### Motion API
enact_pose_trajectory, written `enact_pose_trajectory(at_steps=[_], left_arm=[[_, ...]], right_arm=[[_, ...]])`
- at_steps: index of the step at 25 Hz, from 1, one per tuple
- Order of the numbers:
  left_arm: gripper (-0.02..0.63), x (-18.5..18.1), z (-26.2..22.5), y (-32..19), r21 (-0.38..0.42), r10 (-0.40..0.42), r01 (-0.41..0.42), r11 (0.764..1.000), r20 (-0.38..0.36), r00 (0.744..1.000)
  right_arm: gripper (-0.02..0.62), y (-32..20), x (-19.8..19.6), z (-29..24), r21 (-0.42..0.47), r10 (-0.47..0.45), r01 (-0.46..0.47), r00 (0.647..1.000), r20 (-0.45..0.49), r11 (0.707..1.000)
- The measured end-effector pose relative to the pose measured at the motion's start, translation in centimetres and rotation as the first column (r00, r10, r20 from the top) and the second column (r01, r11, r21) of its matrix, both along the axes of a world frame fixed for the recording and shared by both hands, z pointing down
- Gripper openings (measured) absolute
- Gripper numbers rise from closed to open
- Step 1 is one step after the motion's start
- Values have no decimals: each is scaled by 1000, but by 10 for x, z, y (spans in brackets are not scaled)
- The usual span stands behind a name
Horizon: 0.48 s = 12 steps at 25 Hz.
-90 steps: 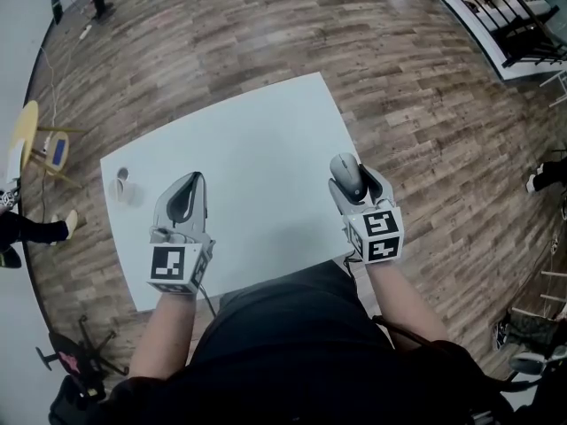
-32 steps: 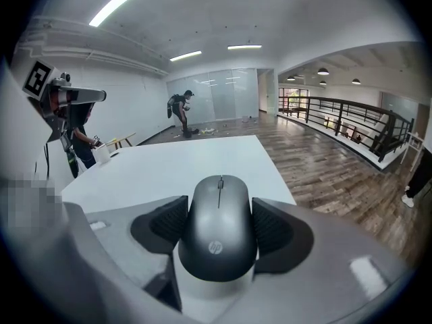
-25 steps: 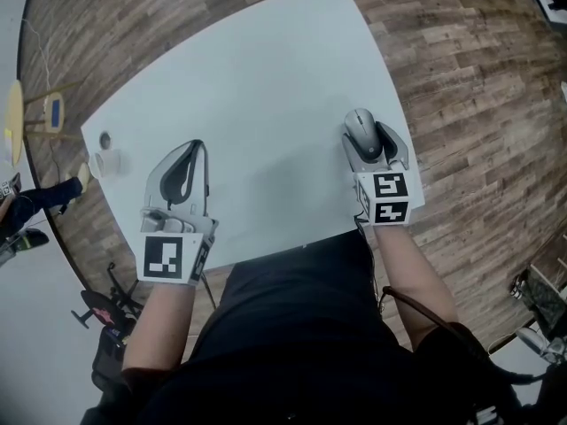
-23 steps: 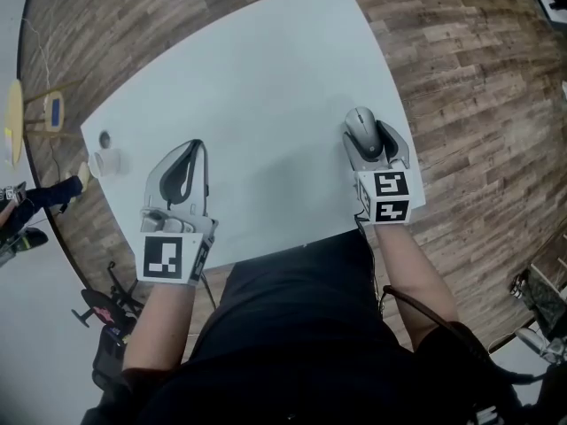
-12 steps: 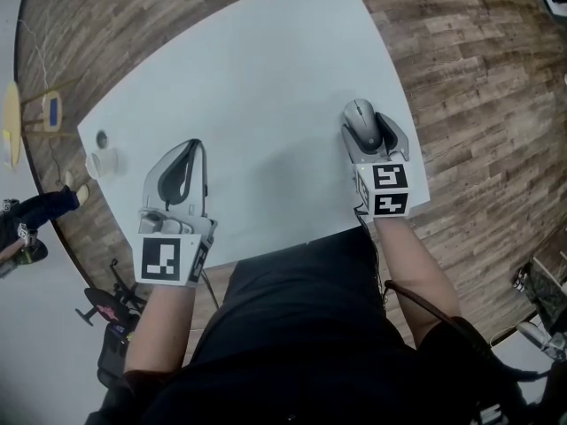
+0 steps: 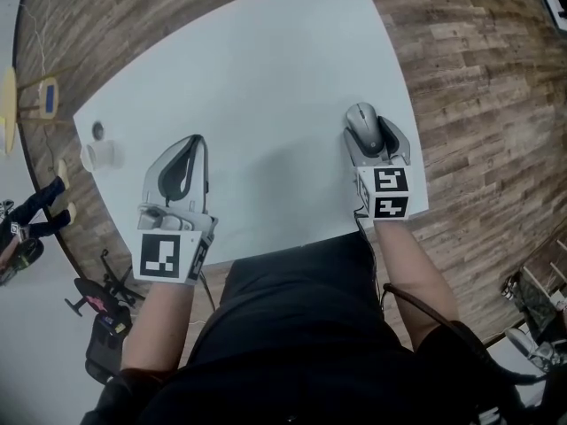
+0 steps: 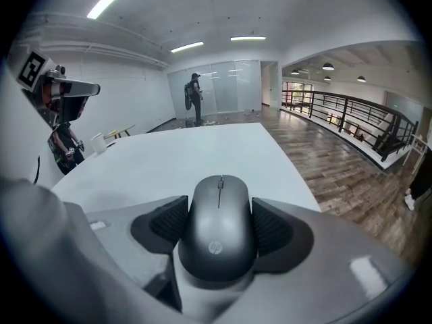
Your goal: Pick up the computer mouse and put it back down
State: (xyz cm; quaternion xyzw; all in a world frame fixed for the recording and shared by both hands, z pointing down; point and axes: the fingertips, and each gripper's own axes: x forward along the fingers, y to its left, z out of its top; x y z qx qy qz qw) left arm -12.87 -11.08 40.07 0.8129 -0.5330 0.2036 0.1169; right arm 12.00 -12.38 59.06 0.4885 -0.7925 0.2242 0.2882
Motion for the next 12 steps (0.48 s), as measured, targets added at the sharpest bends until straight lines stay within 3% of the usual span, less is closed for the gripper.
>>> enact_pose_trajectory(at_steps=[9,12], left_arm=[[2,-13,7,2,-15,-21,22,1000,30,999],[2,-6,0,-1,9,-23,23,1000,-3,1000]], right_arm=[[297,1,-1,7,-16,-13,12,999,-31,1000],[298,2,-1,10,-21,-14,13,999,-41,1000]])
